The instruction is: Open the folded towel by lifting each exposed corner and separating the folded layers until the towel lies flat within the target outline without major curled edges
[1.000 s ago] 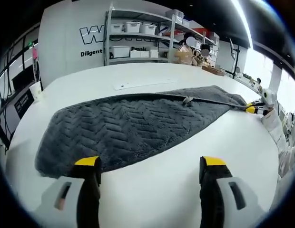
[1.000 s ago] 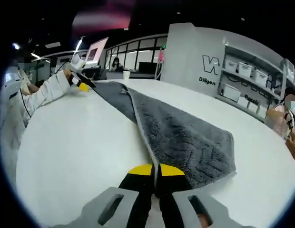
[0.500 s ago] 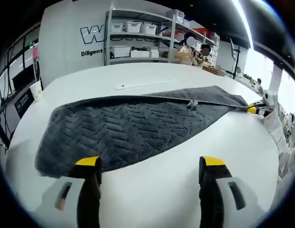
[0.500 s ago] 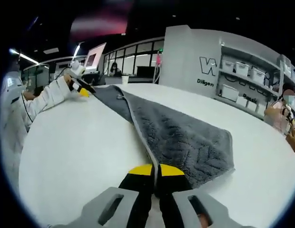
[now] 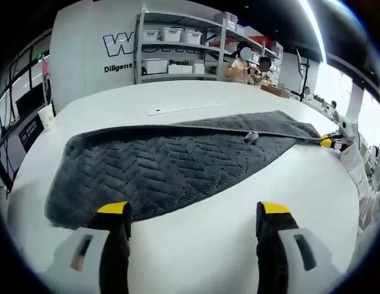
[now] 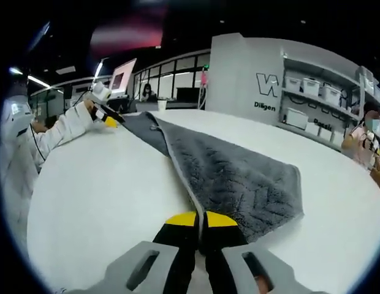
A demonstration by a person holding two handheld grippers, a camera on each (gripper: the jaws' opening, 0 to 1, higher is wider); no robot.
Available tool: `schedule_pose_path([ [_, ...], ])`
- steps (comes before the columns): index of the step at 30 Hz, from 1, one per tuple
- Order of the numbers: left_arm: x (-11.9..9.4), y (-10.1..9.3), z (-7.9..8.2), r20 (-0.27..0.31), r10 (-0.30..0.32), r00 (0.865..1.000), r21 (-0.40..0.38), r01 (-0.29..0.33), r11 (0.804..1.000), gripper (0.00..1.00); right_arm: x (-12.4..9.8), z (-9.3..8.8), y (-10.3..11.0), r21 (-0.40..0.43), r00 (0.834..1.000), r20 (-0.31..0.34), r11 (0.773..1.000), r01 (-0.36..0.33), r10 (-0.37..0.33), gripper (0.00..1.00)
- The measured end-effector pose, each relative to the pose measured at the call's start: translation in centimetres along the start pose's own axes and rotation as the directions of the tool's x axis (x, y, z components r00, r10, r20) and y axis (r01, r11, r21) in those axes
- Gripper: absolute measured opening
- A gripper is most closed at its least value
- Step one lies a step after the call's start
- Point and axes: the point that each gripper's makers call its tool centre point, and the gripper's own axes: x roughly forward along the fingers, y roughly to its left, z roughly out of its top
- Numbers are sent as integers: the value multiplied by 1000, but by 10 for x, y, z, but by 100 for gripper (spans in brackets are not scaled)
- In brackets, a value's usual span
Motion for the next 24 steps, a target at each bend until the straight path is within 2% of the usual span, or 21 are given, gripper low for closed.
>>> schedule_pose_path([
  [10, 0, -1, 0, -1, -2, 1000, 2, 2, 1000, 83, -3, -1, 0, 11, 1000, 10, 1000, 2, -2, 0],
  [24, 0, -4, 1, -4, -14, 1000, 9, 14, 1000, 83, -10, -4, 3, 10, 1000, -6, 1000, 7, -7, 0],
])
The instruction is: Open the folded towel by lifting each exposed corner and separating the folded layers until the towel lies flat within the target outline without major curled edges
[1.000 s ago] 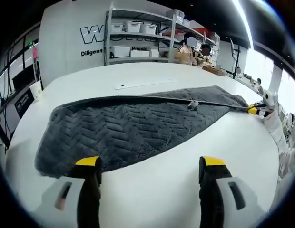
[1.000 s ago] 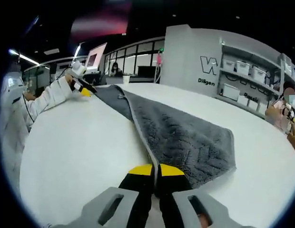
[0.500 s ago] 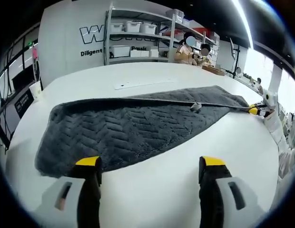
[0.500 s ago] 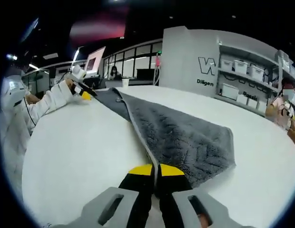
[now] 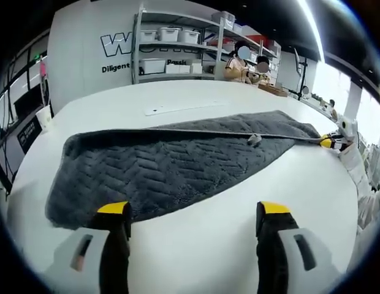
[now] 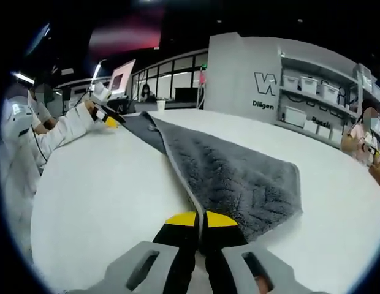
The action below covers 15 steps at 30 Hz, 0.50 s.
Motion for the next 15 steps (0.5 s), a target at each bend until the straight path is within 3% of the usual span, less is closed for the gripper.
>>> schedule_pose_path([
  [10, 0, 0, 1, 1, -4, 1000, -1, 4, 1000, 83, 0, -4, 4, -25, 999, -36, 1000, -6, 5, 0],
  [15, -1, 0, 1, 4, -6, 1000, -4, 6, 1000, 83, -1, -5, -2, -66, 998, -61, 997, 30, -34, 0],
])
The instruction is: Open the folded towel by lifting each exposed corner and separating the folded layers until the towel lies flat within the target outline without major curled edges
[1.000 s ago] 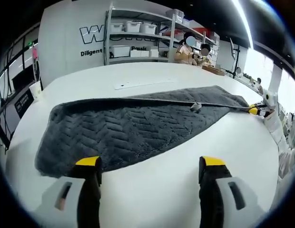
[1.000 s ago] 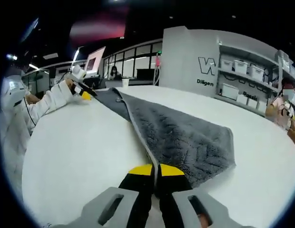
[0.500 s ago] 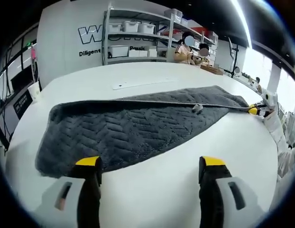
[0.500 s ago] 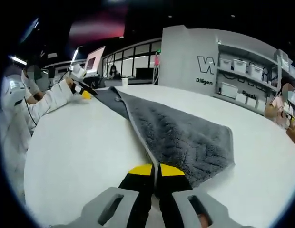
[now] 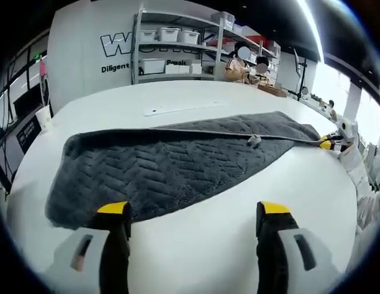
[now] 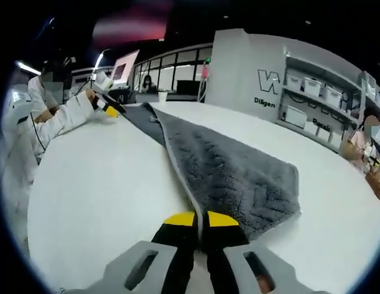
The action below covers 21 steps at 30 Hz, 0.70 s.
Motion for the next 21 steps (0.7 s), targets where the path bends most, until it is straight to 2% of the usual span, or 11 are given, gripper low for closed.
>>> schedule_pose_path([
  [4, 0, 0, 0, 0, -1, 1000, 1, 1, 1000, 83, -3, -1, -3, -19, 1000, -15, 1000, 23, -23, 6],
  [8, 0, -1, 1, 2, -3, 1000, 1, 3, 1000, 83, -7, -3, -8, -20, 998, -30, 998, 58, -58, 20],
  [12, -1, -2, 1, 4, -4, 1000, 1, 4, 1000, 84, -12, 2, -11, -12, 997, -9, 997, 77, -77, 30],
  [14, -1, -2, 1, 4, -5, 1000, 0, 5, 1000, 84, -13, 3, -12, -8, 996, -11, 996, 87, -87, 40],
  [17, -1, -2, 1, 6, -6, 1000, -1, 6, 1000, 84, -11, 0, -15, -18, 993, -49, 994, 106, -107, 57],
  [21, -2, -1, 3, 11, -7, 1000, 0, 7, 1000, 84, -8, 1, -15, -22, 993, -60, 995, 97, -99, 61],
])
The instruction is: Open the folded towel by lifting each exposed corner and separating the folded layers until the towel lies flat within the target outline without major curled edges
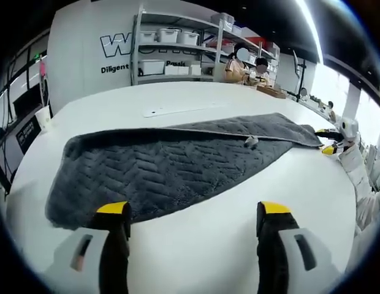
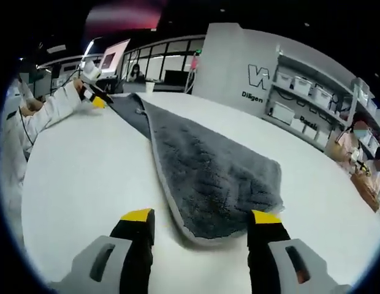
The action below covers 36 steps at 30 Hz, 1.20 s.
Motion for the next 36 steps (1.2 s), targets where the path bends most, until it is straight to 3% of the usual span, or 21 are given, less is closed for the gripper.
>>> schedule_pose_path([
  [5, -1, -1, 1, 7, -2, 1000, 4, 2, 1000, 84, 3, 12, -3, 14, 1000, 13, 1000, 15, -15, 76],
  [9, -2, -2, 3, 14, -6, 1000, 10, 6, 1000, 84, 5, 29, -10, 54, 998, 55, 998, 26, -29, 84],
  [14, -3, -3, 6, 24, -7, 1000, 17, 6, 1000, 85, 11, 43, -10, 108, 997, 73, 994, -13, 6, 90],
  [19, -4, -4, 6, 25, -8, 1000, 21, 7, 1000, 85, 19, 53, -9, 120, 999, 43, 993, -12, 7, 97],
  [27, -4, -6, 7, 28, -11, 1000, 25, 11, 1000, 85, 30, 83, -7, 177, 998, 66, 984, -16, 4, 99],
  [36, -6, -7, 10, 39, -13, 999, 39, 12, 999, 87, 45, 122, 13, 119, 994, 99, 991, -54, 43, 99],
])
